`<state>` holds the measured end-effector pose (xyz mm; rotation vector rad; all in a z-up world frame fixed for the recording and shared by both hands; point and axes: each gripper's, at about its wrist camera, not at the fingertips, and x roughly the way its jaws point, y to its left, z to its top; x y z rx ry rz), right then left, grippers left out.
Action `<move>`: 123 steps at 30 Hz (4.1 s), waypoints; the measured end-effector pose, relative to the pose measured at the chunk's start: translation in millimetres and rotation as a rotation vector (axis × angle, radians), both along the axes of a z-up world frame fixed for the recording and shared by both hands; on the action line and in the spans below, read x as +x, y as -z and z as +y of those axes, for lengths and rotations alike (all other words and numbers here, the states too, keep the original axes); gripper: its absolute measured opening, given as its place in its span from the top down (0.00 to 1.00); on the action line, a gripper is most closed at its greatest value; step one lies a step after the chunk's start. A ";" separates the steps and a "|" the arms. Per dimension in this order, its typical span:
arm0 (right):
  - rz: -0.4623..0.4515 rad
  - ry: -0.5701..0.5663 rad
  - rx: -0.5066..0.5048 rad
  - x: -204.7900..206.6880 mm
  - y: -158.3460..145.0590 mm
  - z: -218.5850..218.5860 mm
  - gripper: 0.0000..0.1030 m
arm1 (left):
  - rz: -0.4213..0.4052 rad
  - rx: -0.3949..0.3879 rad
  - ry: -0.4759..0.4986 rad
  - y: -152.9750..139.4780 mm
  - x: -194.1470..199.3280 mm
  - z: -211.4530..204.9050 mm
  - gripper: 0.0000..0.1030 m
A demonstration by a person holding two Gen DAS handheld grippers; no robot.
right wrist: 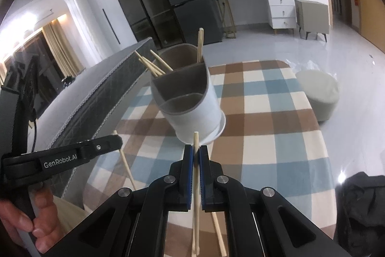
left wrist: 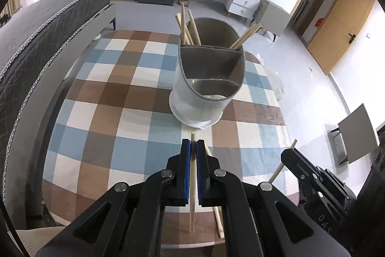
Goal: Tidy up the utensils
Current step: 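Lift both held chopsticks and carry them above the utensil holder, then open the left gripper over the holder while the right gripper releases its chopstick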
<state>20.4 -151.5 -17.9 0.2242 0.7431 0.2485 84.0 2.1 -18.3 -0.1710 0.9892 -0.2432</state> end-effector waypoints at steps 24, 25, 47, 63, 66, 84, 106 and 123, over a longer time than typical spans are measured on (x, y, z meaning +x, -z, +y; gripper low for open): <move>-0.196 -0.048 -0.049 39.8 -109.2 -4.5 0.96 | -0.149 -0.167 -0.003 -96.6 35.8 11.4 1.00; -0.195 -0.054 -0.055 43.8 -111.7 -3.6 0.96 | -0.154 -0.172 -0.008 -99.1 40.4 12.7 1.00; -0.336 -0.180 -0.153 155.6 -146.5 46.2 0.96 | -0.216 -0.387 -0.239 -102.0 132.1 56.2 1.00; -0.369 -0.195 -0.190 194.2 -126.5 71.4 0.96 | -0.297 -0.363 -0.303 -87.1 150.0 64.5 1.00; -0.350 -0.199 -0.195 191.7 -113.9 71.4 0.96 | -0.293 -0.354 -0.293 -84.0 150.7 62.7 1.00; -0.203 -0.219 -0.169 169.5 -73.8 43.4 0.96 | -0.158 -0.221 -0.113 -65.7 134.8 23.2 1.00; -0.186 -0.091 -0.061 98.6 -102.6 -14.9 0.67 | -0.072 -0.106 -0.072 -97.0 71.6 13.9 0.99; -0.252 -0.016 -0.005 13.9 -116.2 -34.0 0.50 | -0.216 0.013 -0.087 -125.7 -3.3 3.4 0.40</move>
